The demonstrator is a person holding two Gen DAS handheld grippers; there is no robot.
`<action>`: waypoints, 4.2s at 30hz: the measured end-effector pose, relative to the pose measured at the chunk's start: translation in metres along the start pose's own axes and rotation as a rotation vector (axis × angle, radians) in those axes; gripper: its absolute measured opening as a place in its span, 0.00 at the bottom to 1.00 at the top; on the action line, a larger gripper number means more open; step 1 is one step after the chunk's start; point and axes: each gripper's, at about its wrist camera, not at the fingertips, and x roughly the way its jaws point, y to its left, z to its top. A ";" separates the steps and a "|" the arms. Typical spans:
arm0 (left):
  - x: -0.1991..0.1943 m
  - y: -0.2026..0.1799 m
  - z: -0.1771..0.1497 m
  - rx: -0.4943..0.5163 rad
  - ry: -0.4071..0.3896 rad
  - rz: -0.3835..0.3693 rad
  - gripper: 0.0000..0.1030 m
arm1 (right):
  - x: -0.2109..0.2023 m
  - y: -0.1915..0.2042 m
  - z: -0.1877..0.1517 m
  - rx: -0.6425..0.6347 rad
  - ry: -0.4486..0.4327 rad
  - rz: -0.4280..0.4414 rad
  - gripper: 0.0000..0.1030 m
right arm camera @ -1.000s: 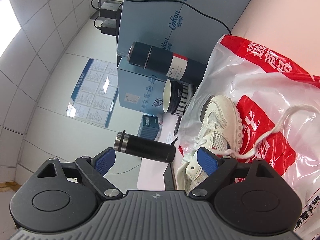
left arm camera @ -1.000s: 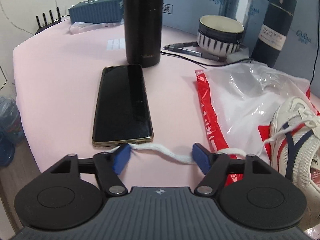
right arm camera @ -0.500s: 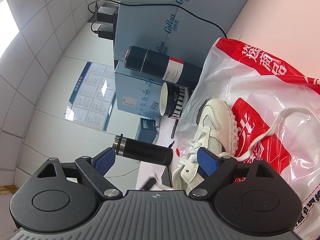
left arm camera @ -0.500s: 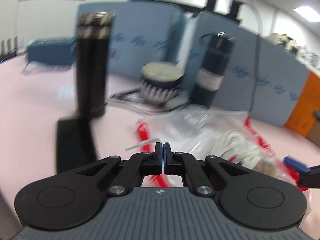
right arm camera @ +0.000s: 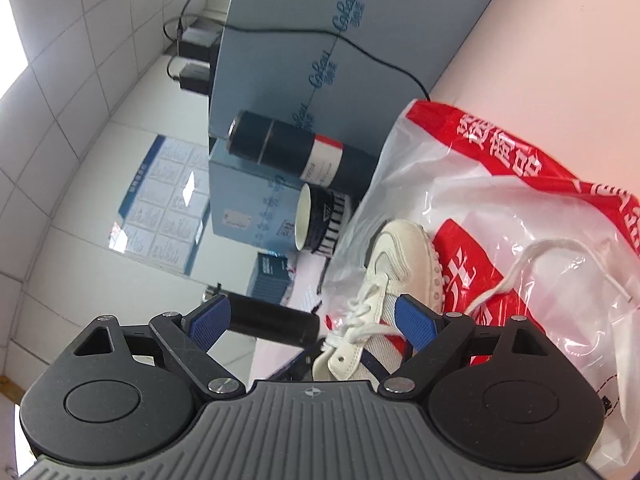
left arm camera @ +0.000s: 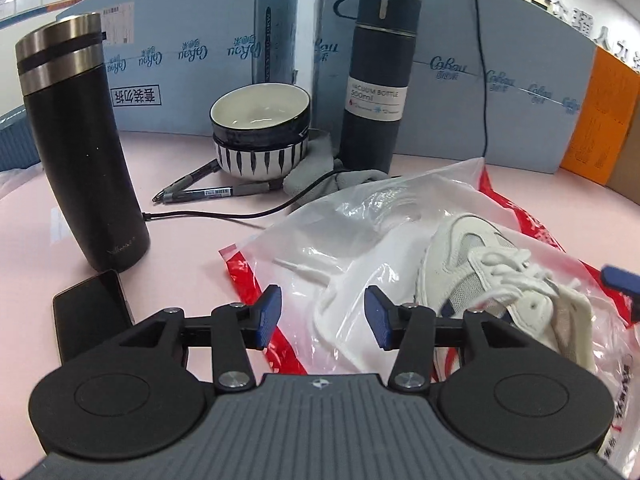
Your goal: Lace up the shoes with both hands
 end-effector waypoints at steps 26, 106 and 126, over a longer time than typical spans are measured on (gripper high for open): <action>-0.017 -0.011 0.022 -0.075 -0.142 -0.290 0.02 | 0.051 0.058 -0.054 -0.795 0.293 -0.267 0.49; -0.045 -0.091 -0.011 0.286 -0.098 -0.458 0.06 | 0.013 -0.054 -0.007 0.133 0.039 0.044 0.12; -0.039 -0.121 -0.010 0.574 -0.077 -0.353 0.03 | 0.012 -0.066 -0.008 0.237 0.048 0.072 0.16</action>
